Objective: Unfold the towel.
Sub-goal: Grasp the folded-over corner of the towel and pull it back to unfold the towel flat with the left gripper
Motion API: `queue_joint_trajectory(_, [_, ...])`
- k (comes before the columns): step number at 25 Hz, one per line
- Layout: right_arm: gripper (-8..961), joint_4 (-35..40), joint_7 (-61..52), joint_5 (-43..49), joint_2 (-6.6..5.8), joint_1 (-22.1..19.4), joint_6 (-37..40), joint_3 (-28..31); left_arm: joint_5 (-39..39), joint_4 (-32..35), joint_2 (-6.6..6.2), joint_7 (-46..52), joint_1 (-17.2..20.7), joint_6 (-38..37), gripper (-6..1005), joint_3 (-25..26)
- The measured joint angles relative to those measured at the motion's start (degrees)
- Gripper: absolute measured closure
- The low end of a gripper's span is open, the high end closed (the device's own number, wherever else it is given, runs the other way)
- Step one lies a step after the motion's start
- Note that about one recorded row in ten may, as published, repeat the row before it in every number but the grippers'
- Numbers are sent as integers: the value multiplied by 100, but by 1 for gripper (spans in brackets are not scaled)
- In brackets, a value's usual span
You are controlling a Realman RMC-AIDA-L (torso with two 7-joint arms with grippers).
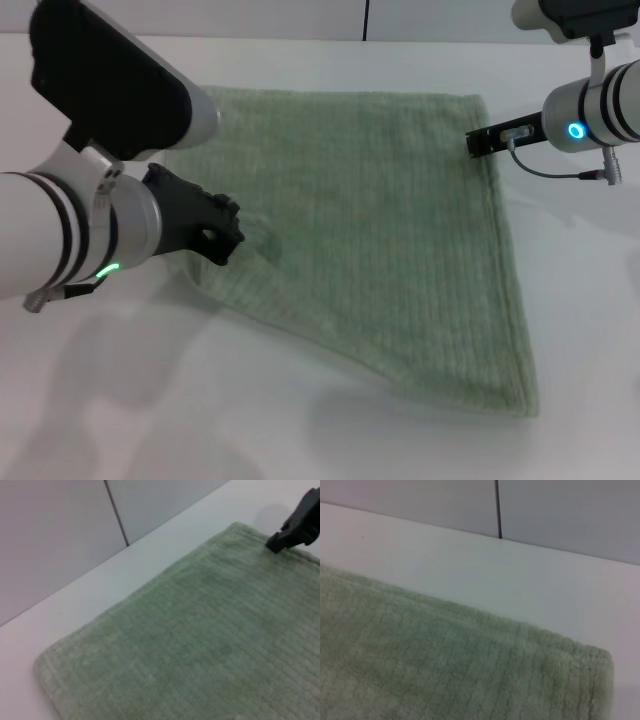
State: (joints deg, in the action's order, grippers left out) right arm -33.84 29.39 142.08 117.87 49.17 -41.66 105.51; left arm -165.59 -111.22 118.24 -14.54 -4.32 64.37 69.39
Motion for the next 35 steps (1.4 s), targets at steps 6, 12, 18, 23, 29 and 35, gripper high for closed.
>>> queue_joint_trajectory(6, [932, -10, -2, 4, 4, 17, 17, -10, 0, -89, -4, 91, 121, 1, 899, 145])
queue_joint_trajectory(12, [932, -19, -3, 4, 8, 22, 28, -6, -1, -163, -7, 180, 230, 45, 895, 248])
queue_joint_trajectory(18, [931, -23, 14, 4, 9, 35, 43, -3, 0, -229, -4, 223, 308, 54, 891, 211])
queue_joint_trajectory(23, [930, -34, 28, 4, 26, 47, 70, -41, 0, -253, 4, 310, 397, 36, 888, 206])
queue_joint_trajectory(29, [930, -36, 39, 4, 37, 66, 79, -65, 0, -253, 1, 471, 485, 22, 884, 230])
queue_joint_trajectory(35, [929, -32, 42, 4, 37, 67, 100, -142, 0, -205, 3, 555, 530, -14, 880, 246])
